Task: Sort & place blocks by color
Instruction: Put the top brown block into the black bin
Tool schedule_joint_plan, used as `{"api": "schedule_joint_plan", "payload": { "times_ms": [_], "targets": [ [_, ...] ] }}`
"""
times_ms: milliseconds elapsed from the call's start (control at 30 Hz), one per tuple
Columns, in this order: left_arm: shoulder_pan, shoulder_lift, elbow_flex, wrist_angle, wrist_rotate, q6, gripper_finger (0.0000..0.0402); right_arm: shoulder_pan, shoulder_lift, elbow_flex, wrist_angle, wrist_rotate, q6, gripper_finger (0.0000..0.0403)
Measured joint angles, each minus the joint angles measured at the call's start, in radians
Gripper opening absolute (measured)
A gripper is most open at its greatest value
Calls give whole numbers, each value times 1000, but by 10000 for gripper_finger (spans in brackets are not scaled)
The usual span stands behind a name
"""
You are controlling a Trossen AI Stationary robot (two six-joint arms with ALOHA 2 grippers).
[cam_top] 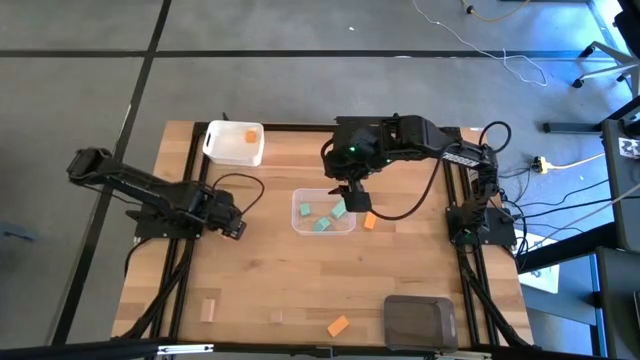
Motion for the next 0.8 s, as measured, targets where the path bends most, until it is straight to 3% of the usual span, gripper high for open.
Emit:
{"api": "schedule_joint_plan", "payload": {
  "times_ms": [167, 567, 800],
  "targets": [
    [-17, 0, 37, -41, -90, -52, 183, -1, 0, 0, 0, 0, 0, 233],
    [-18, -7, 51, 13, -20, 13, 183, -1, 0, 0, 0, 0, 0, 233],
    [-18, 52, 51, -66, 36, -196, 183, -1, 0, 0, 0, -1, -1, 233]
  ]
}}
